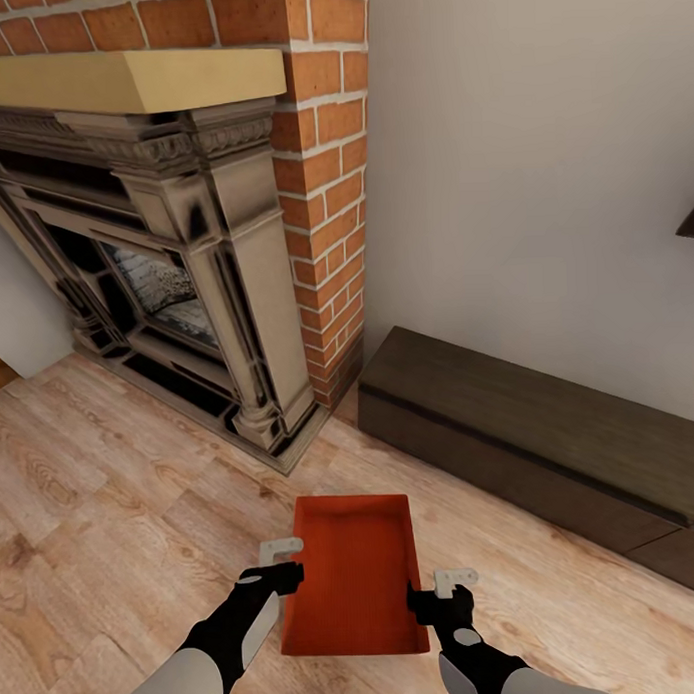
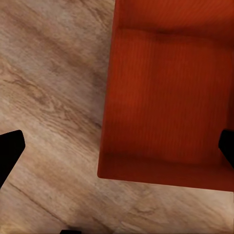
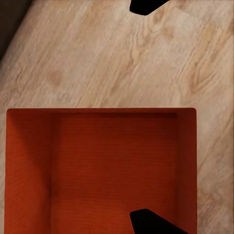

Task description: Move the two storage containers from the living room to the garage. In the garage, place one container on the floor and stack the other container on top of it (either order is fine).

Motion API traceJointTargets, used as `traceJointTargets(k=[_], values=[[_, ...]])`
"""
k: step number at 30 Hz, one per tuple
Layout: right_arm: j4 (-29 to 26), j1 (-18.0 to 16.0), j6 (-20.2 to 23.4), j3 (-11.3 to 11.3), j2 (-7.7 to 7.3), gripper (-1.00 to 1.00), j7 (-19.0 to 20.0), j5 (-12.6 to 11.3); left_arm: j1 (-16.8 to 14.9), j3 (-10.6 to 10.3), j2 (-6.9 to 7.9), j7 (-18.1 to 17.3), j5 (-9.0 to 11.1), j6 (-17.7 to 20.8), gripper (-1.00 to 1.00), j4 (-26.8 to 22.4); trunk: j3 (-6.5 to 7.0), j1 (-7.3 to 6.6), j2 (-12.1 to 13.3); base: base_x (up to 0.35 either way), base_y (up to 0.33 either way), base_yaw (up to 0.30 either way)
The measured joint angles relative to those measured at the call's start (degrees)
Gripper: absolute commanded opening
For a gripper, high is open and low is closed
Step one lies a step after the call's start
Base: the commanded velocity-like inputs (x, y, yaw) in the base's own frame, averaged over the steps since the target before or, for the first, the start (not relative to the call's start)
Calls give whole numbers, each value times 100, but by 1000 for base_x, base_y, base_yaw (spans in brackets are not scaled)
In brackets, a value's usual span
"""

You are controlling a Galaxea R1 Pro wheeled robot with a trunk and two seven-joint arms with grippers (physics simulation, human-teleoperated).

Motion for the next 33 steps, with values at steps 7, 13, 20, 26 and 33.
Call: traceJointTargets(k=[7,13,20,26,33], values=[[0,0,-84,0,0,100,13,9,0,-5,6,1,-46,0,100,76,-126,154,-281,0,0,0],[0,0,-121,-1,0,100,12,8,0,1,9,2,-263,-59,100,99,-233,286,-522,0,0,0],[0,0,-126,-1,0,100,13,8,0,8,5,5,-346,-416,100,330,-359,439,-802,0,0,0],[0,0,-127,-1,0,100,13,8,0,3,5,5,-350,-424,100,337,-467,571,-1043,0,0,0],[0,0,-123,5,0,100,12,8,0,5,5,5,-351,-425,100,338,-593,725,-1324,0,0,0]])
